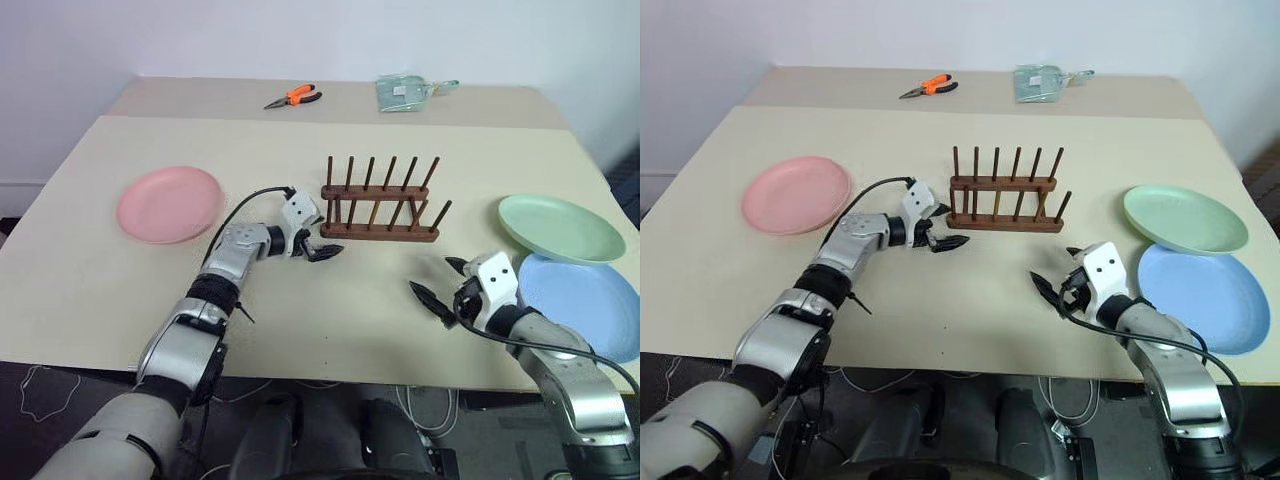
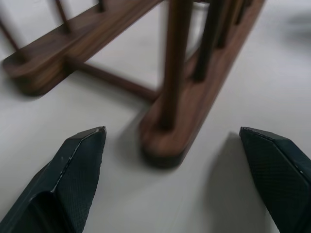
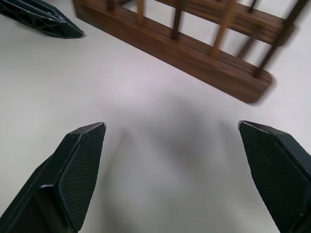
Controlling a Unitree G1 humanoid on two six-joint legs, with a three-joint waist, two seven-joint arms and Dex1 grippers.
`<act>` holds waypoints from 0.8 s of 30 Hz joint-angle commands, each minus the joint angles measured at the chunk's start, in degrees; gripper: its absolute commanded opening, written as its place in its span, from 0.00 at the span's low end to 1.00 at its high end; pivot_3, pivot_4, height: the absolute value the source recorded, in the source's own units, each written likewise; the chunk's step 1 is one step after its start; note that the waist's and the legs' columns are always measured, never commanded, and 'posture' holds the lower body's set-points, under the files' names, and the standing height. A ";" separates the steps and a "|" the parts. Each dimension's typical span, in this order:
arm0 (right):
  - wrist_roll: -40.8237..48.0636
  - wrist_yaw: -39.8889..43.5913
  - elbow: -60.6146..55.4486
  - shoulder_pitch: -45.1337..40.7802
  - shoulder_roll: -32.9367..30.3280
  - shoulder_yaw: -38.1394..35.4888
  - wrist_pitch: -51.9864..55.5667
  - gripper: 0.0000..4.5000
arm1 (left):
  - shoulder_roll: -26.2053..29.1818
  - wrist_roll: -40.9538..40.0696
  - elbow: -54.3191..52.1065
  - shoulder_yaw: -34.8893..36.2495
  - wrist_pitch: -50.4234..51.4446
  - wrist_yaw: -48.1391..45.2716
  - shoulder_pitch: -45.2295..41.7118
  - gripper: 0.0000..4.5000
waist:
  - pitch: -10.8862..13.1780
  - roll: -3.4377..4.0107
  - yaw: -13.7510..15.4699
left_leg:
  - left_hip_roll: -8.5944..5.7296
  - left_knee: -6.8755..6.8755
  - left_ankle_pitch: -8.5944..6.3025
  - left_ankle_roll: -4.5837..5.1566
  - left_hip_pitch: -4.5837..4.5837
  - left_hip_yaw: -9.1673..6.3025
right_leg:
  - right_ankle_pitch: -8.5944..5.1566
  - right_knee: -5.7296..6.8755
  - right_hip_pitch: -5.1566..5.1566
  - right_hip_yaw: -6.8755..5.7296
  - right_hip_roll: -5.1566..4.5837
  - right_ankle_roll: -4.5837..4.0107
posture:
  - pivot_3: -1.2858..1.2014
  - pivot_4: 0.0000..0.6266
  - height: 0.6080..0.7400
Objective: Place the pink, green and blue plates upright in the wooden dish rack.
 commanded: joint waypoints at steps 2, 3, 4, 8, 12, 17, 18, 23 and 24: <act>-0.25 -1.20 -3.03 0.75 -0.07 -2.00 -0.33 1.00 | -1.64 1.72 4.32 -0.56 -3.08 -3.40 0.00 0.59 | -0.01 0.00 -0.03 | 0.01 0.01 0.00 0.00 0.01 0.00 | 0.00 0.03 0.00 0.00 0.01 0.01 | 0.52 0.24 0.98; -0.24 -1.32 -2.99 0.69 -0.17 -2.13 -0.29 1.00 | -1.59 1.96 4.20 -0.71 -3.72 -4.18 0.36 0.47 | -0.01 0.00 0.00 | 0.01 0.01 0.00 0.00 0.01 0.00 | 0.00 0.03 0.00 0.00 0.01 0.01 | 0.52 0.24 0.98; -0.21 -1.27 -2.77 0.63 -0.41 -2.40 -0.35 1.00 | -1.50 1.93 3.58 -0.83 -4.20 -5.36 0.97 0.37 | -0.01 0.00 0.04 | 0.01 0.01 0.00 0.00 0.01 0.00 | 0.00 0.02 0.01 0.00 0.01 0.01 | 0.52 0.24 0.98; -0.59 -0.42 -1.66 0.86 -1.88 -3.58 -0.89 1.00 | -0.29 1.11 -2.37 -1.43 -5.46 -11.58 4.71 0.17 | -0.04 0.03 -0.01 | 0.01 0.00 0.00 0.00 0.01 0.00 | 0.00 0.02 0.01 0.01 0.01 0.01 | 0.52 0.24 0.98; 0.23 1.84 -1.07 2.23 -4.34 -6.84 -0.71 1.00 | 2.00 -0.43 -12.59 -2.06 -2.64 -16.90 9.42 0.17 | -0.05 0.04 0.03 | 0.01 0.01 0.00 0.00 0.01 -0.01 | 0.00 0.02 0.02 0.01 0.00 0.01 | 0.52 0.24 0.98; 0.68 5.82 0.52 5.05 -8.50 -11.65 -1.66 1.00 | 6.89 -1.33 -27.41 -4.08 2.24 -21.73 16.62 0.28 | -0.05 0.04 -0.01 | 0.04 0.00 -0.02 0.03 0.01 0.00 | 0.00 0.00 0.02 0.05 -0.01 0.00 | 0.52 0.24 0.98; 0.41 5.99 0.89 5.38 -8.76 -12.06 -1.95 1.00 | 7.63 -1.49 -28.75 -3.87 3.95 -21.49 17.34 0.41 | -0.05 0.04 -0.03 | 0.04 0.01 -0.02 0.03 0.02 0.00 | 0.00 0.02 0.03 0.06 -0.01 -0.01 | 0.52 0.24 0.98; -0.49 7.25 0.85 6.99 -9.27 -12.24 -2.60 1.00 | 10.80 1.06 -31.22 -3.21 7.04 -16.36 19.45 0.96 | -0.06 0.06 -0.12 | 0.08 0.03 -0.01 0.02 0.07 0.00 | 0.00 0.04 0.05 0.07 0.00 -0.03 | 0.52 0.24 0.98; -0.57 7.54 0.56 7.44 -9.39 -12.19 -2.57 1.00 | 11.73 1.04 -32.09 -2.76 7.79 -15.66 20.28 0.96 | -0.07 0.07 -0.17 | 0.08 0.03 -0.01 0.02 0.07 0.00 | 0.00 0.04 0.05 0.07 0.00 -0.03 | 0.52 0.24 0.98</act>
